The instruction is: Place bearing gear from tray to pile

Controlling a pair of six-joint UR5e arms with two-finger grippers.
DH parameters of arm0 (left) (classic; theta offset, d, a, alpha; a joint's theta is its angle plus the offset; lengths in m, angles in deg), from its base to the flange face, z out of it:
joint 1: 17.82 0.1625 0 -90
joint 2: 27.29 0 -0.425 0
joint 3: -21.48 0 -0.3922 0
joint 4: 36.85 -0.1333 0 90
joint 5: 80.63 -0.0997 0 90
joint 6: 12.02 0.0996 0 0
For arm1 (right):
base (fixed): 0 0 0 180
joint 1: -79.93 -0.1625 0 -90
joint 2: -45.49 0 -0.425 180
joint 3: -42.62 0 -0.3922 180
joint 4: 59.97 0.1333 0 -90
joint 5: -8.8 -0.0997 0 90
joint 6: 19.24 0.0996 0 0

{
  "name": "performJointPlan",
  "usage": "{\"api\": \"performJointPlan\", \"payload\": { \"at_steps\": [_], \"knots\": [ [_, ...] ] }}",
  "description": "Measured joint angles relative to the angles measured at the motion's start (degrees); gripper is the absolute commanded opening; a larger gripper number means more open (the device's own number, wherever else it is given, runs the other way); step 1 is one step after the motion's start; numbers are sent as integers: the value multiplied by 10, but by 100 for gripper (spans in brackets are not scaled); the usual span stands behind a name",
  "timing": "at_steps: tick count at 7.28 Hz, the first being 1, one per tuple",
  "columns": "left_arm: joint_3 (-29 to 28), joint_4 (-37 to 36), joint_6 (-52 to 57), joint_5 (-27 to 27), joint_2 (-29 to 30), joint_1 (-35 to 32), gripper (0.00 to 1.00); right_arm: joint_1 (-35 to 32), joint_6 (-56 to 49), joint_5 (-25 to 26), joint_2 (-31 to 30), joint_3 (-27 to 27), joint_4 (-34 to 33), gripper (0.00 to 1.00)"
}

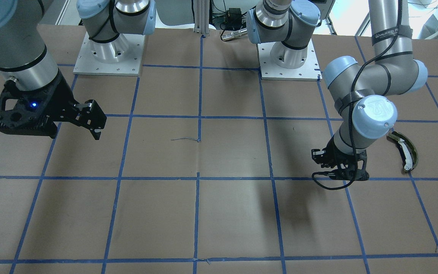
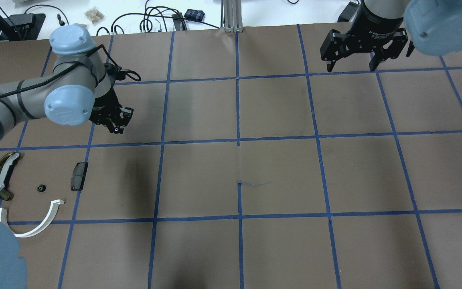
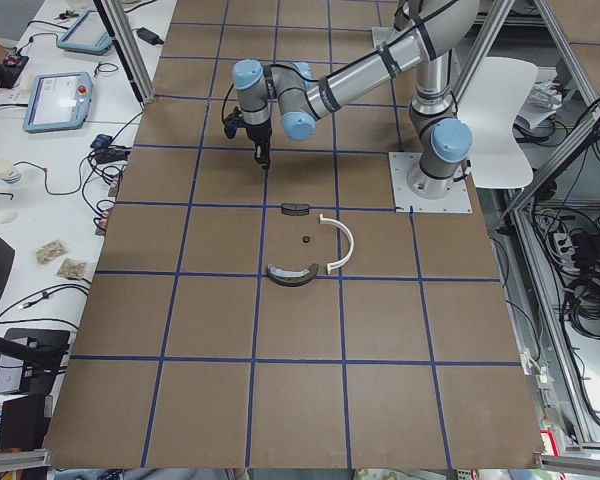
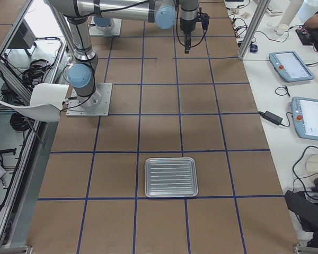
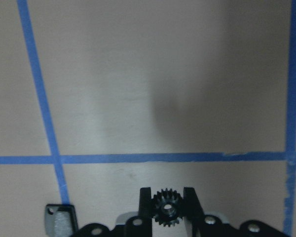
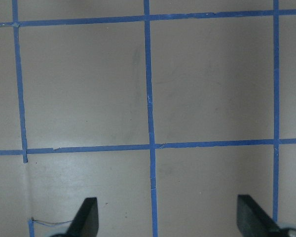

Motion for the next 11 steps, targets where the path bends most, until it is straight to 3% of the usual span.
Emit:
{"api": "performJointPlan", "payload": {
  "at_steps": [3,6,11],
  "knots": [
    [102,-80,139,13,-42,121,7,0,1,1,-2,2,0,100],
    [137,-93,213,18,-53,225,7,0,0,2,-1,2,2,100],
    [160,-102,223,29,-46,252,8,0,0,0,1,3,-1,100]
  ]
}}
